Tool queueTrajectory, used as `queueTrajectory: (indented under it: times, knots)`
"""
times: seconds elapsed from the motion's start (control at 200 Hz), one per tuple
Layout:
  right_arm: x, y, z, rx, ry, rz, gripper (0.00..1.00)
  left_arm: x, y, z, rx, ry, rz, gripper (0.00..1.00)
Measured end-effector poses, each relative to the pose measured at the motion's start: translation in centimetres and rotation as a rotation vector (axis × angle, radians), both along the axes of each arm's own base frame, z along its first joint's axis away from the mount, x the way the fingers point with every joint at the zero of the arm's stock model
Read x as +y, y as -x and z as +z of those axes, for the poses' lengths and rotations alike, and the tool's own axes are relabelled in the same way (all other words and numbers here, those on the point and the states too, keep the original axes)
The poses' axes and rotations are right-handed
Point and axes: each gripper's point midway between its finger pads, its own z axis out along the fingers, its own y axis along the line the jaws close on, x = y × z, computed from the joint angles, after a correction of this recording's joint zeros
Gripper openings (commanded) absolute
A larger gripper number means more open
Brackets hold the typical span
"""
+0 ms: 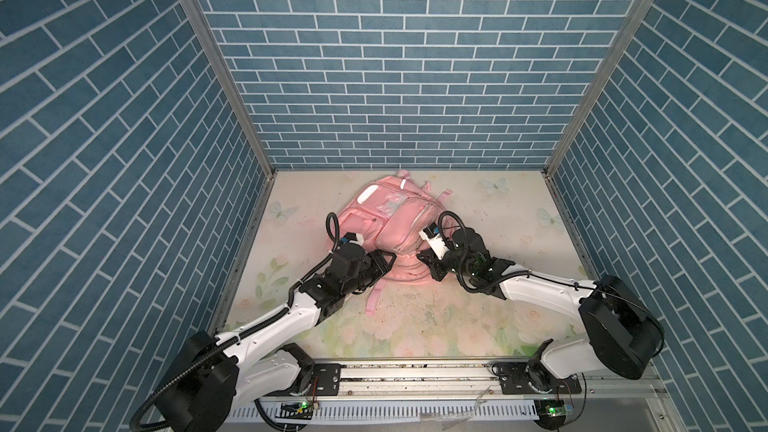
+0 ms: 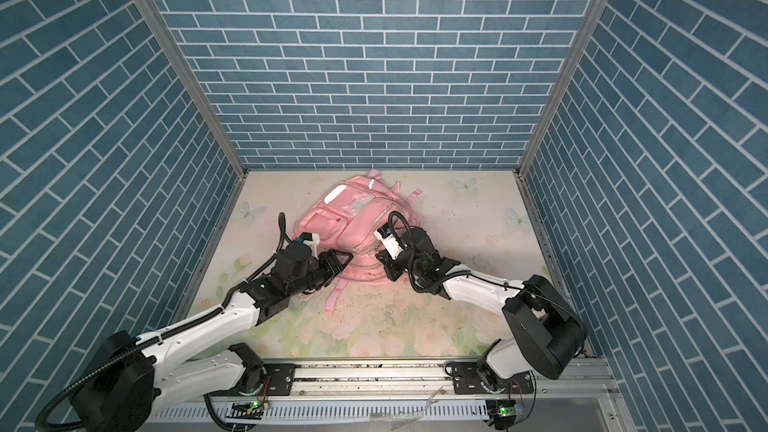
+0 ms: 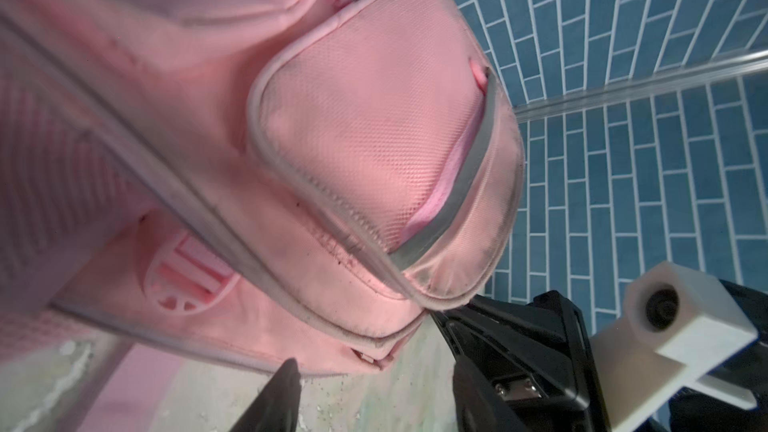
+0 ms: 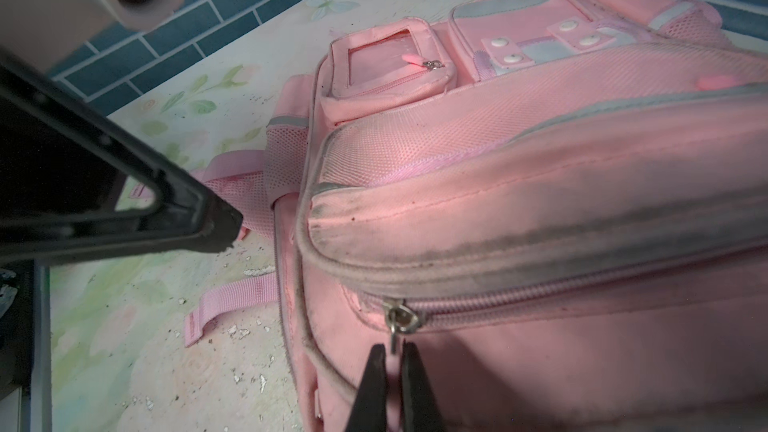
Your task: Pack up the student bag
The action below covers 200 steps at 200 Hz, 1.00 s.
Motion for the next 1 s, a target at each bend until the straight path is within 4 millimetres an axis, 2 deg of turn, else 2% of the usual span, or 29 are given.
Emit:
queueTrajectory:
  times: [0.1,0.435,0.54,0.605,0.635,0.655,0.71,0.755,0.905,1.0]
  knots:
    - [0.0,0.0,0.1,-0.002,-0.004,0.0,0.0,-0.7,0.0,-0.8,0.045,0.062,0.065,0.6]
    - [-0.1,0.1,-0.3,-0.001,-0.005,0.0,0.0,-2.2,-2.6,2.1,-0.032,0.199,0.17,0.59]
    - [-0.1,0.2,-0.3,0.002,-0.007,-0.003,0.0,-2.5,-3.4,1.6,-0.028,0.201,0.193,0.59]
    - [-0.1,0.1,-0.3,0.003,-0.008,-0.006,0.0,-3.0,-3.9,0.9,-0.016,0.179,0.191,0.52]
    - [-0.1,0.1,-0.3,0.003,-0.007,-0.008,0.0,-3.3,-4.1,0.7,-0.012,0.169,0.186,0.44]
    - [-0.1,0.1,-0.3,0.003,-0.006,-0.01,0.0,-3.5,-4.3,0.5,-0.007,0.166,0.185,0.39]
    - [-0.2,0.0,-0.4,0.002,-0.001,-0.018,0.0,-3.9,-4.7,0.1,0.0,0.148,0.17,0.13]
    - [-0.4,-0.2,-0.5,0.002,0.006,-0.033,0.0,-4.0,-4.8,-0.4,0.012,0.139,0.161,0.0]
    - [-1.3,-0.8,-0.9,0.016,0.024,-0.061,0.0,-3.7,-5.0,-0.8,0.043,0.094,0.107,0.0]
    - [-2.6,-2.4,-0.6,0.031,0.016,-0.1,0.0,-2.9,-5.2,-0.3,0.047,0.062,0.062,0.0]
